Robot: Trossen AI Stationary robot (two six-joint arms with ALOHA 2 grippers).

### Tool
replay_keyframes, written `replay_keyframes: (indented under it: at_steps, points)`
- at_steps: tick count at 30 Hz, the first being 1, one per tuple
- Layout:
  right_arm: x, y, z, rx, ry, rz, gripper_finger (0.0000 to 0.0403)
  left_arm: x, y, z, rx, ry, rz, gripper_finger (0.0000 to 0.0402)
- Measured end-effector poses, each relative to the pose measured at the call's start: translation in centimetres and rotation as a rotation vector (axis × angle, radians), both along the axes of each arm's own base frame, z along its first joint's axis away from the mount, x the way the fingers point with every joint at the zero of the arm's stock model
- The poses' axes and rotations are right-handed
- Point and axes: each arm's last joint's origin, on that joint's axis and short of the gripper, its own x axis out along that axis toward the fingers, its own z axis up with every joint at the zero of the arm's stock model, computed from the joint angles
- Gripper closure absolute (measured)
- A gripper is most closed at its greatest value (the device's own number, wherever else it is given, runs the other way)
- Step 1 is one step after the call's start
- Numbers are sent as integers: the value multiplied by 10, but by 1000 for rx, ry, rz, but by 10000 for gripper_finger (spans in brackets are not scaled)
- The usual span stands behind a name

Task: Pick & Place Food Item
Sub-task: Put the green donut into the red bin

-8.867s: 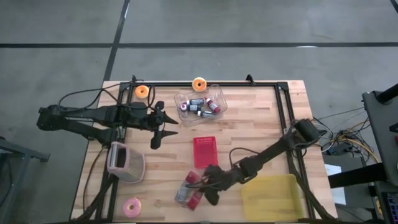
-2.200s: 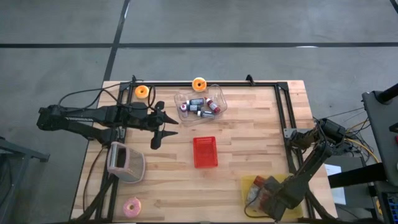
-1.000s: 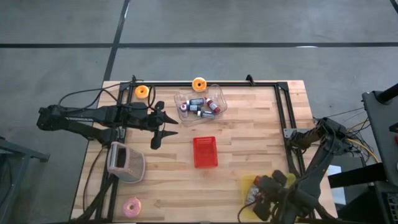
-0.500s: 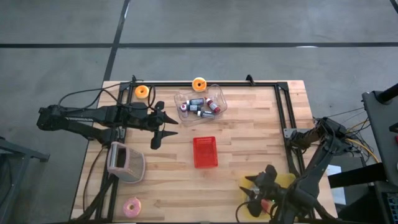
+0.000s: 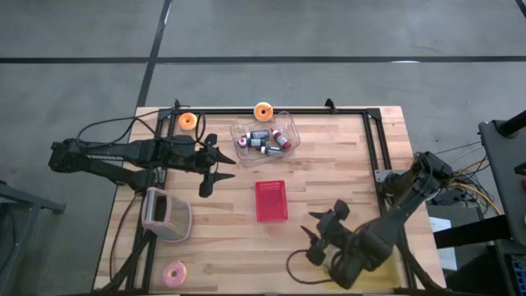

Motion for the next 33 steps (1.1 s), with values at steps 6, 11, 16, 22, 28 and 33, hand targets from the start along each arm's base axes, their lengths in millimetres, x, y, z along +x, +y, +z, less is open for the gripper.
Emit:
replay_keyframes:
  at_steps: [6,11,16,22,28,33]
  points:
    - [24,-3,6,-165,44,157,184,0,0,0,0,0,0,200]
    - [36,-12,8,-254,84,196,184,0,0,0,0,0,0,199]
    - [48,-31,7,-276,120,146,184,0,0,0,0,0,0,199]
    - [60,-64,4,-307,201,53,184,0,0,0,0,0,1,199]
    - [74,-97,2,-372,291,14,184,0,0,0,1,0,2,199]
    - [86,-138,5,-394,354,-65,184,0,0,0,1,0,2,199]
